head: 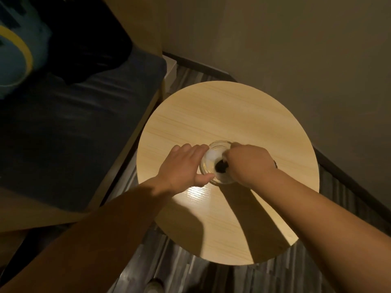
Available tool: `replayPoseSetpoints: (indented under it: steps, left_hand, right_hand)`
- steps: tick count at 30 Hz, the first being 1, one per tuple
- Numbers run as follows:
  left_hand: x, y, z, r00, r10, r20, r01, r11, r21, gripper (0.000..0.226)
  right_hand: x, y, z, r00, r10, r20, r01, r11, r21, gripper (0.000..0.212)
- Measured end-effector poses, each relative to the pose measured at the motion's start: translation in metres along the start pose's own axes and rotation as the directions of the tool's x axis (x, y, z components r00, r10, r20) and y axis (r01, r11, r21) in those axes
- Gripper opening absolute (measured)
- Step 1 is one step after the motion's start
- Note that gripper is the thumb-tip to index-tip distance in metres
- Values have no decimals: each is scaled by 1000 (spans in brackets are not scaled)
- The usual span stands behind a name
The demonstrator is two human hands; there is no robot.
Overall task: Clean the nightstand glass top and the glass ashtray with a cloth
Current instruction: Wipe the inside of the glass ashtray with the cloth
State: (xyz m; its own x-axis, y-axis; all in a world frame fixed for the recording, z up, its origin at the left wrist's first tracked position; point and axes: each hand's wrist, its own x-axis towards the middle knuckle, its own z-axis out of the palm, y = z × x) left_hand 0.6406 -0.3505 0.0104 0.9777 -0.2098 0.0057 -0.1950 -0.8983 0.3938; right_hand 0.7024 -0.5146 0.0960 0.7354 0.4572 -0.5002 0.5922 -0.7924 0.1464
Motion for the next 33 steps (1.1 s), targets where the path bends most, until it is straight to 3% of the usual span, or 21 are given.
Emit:
replayPoseSetpoints:
  steps: [3,6,12,18,21,24,29,33]
  left_hand:
    - [1,-1,1,1000,-3,-3,3,1000,9,72]
    - [0,0,0,1000,-10,0,10,1000,-6,72]
    - [1,-2,3,1000,-14,-6,14,1000,-12,73]
    - [1,-2,4,999,-10,-39,10,1000,-7,68]
    - [1,-1,3,998,-23,-57,21,999,-34,64]
    - [1,-2,5,998,-29,-53,27,999,-34,70]
    - [2,-2,4,998,-24,-59,23,1000,-20,66]
    - [0,0,3,997,-39,-71,35,998,-61,64]
  right_hand:
    - [-7,-2,10,998,-62,16,61,996,65,34]
    - [3,-7,9,993,-89,-77,97,990,106,31]
    - [-6,0,22,980,-13,-198,17,1000,20,33]
    - [0,-11,21,964,-103,-245,159,961,224,30]
    - [9,-13,14,955,-42,-293,74,993,97,42]
    - [-2,-1,20,959,21,-282,-16,1000,17,30]
    - [-6,-6,22,963,-110,-248,165,964,211,22]
    - [15,-17,13,948,-32,-316,84,985,151,33]
